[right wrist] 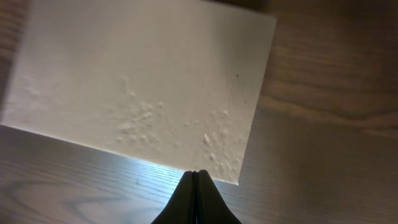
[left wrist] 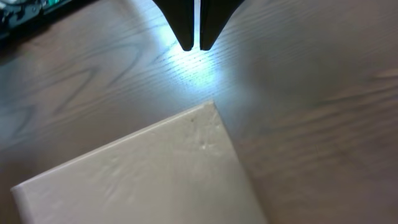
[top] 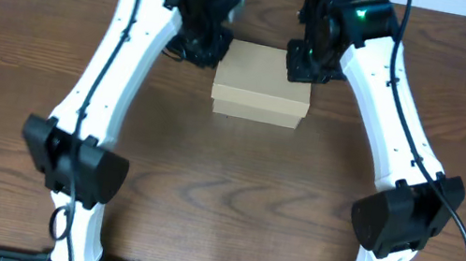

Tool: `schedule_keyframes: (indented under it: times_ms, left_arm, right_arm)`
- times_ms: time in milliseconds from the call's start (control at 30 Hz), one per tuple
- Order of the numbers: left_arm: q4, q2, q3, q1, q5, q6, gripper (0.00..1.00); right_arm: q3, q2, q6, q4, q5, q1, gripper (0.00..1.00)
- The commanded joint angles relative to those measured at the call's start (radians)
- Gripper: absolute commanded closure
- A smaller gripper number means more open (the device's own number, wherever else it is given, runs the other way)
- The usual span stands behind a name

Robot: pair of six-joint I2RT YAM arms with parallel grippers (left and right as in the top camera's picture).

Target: Pack container

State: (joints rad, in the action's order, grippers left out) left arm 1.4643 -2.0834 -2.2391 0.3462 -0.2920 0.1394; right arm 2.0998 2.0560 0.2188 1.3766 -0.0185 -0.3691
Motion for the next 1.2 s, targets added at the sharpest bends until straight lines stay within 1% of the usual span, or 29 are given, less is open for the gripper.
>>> schedule_keyframes:
  times_ms: [0,200,433,567,700,900,1067,1167]
  left_arm:
    - [-0.026,-0.041,0.078,0.004,-0.064,0.071,0.94]
    - [-0.107,-0.041,0.171,0.004,-0.069,0.071,0.94]
    - [-0.158,-0.041,0.281,0.004,-0.069,0.071,0.94]
    - [-0.183,-0.041,0.338,0.004,-0.072,0.071,0.94]
    - [-0.193,-0.041,0.355,0.004,-0.072,0.070,0.94]
    - [-0.167,-0.040,0.299,0.003,-0.065,0.065,0.94]
    - [-0.095,-0.014,0.170,-0.002,-0.012,0.063,0.94]
    - [-0.036,0.018,0.063,-0.018,0.053,0.063,0.94]
  right_arm:
    - [-0.062,-0.008,-0.014,-0.018,0.014,-0.006,0.99]
    - [-0.179,-0.008,-0.010,-0.076,0.006,-0.006,0.99]
    - [-0.316,-0.008,-0.002,-0.150,-0.016,-0.006,0.99]
    - [-0.362,-0.008,0.002,-0.181,-0.016,-0.006,0.99]
    - [-0.380,-0.008,0.004,-0.202,-0.016,-0.006,0.99]
    - [-0.338,-0.027,-0.008,-0.210,-0.016,-0.004,0.99]
    - [-0.237,-0.105,-0.031,-0.201,-0.014,0.002,0.99]
    - [-0.154,-0.163,-0.034,-0.191,0.012,0.016,0.99]
